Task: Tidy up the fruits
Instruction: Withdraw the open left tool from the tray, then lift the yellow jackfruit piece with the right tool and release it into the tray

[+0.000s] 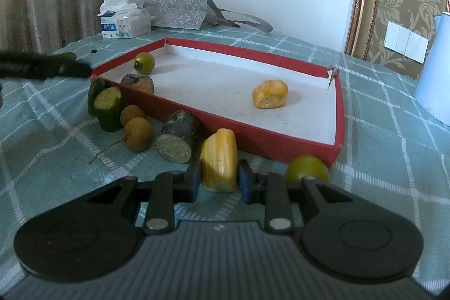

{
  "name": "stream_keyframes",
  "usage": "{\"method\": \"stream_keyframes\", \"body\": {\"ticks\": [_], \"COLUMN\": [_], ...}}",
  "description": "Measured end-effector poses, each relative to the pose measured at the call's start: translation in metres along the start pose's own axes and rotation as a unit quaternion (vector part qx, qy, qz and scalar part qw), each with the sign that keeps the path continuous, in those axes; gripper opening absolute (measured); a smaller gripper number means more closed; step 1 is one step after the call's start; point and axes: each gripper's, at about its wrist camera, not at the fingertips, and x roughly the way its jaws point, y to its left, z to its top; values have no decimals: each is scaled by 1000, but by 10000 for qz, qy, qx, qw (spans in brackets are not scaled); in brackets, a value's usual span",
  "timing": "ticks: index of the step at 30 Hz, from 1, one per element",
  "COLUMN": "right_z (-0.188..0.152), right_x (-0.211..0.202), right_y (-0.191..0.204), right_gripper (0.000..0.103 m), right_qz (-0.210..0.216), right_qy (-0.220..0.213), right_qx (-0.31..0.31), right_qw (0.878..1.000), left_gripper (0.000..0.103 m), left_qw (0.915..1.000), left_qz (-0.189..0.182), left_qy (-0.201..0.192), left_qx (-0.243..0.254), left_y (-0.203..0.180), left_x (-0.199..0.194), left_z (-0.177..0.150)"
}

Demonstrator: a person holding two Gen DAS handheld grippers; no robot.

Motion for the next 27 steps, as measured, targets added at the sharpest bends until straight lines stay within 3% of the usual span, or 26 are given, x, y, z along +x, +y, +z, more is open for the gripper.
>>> {"method": "stream_keyframes", "body": {"ticks": [10,20,27], "right_z": [0,-4,-7], "right_x": [-3,-8,-14], "right_y": [-3,-11,-20], "right_gripper": [26,26,25], "right_qz": [22,115,587], "right_qy": [-53,-93,-80], "right_qx": [138,567,1207], "right_qw": [9999,9983,9909], "left_gripper": [84,87,88], "left_qw": [9985,9978,9979], "left_qz": [-117,-47,105], "left_qy": [534,609,618], "left_qx": [-93,267,145], "left_y": [6,-8,-11], "left_x": [9,14,17], "left_z": [-28,-29,-27]}}
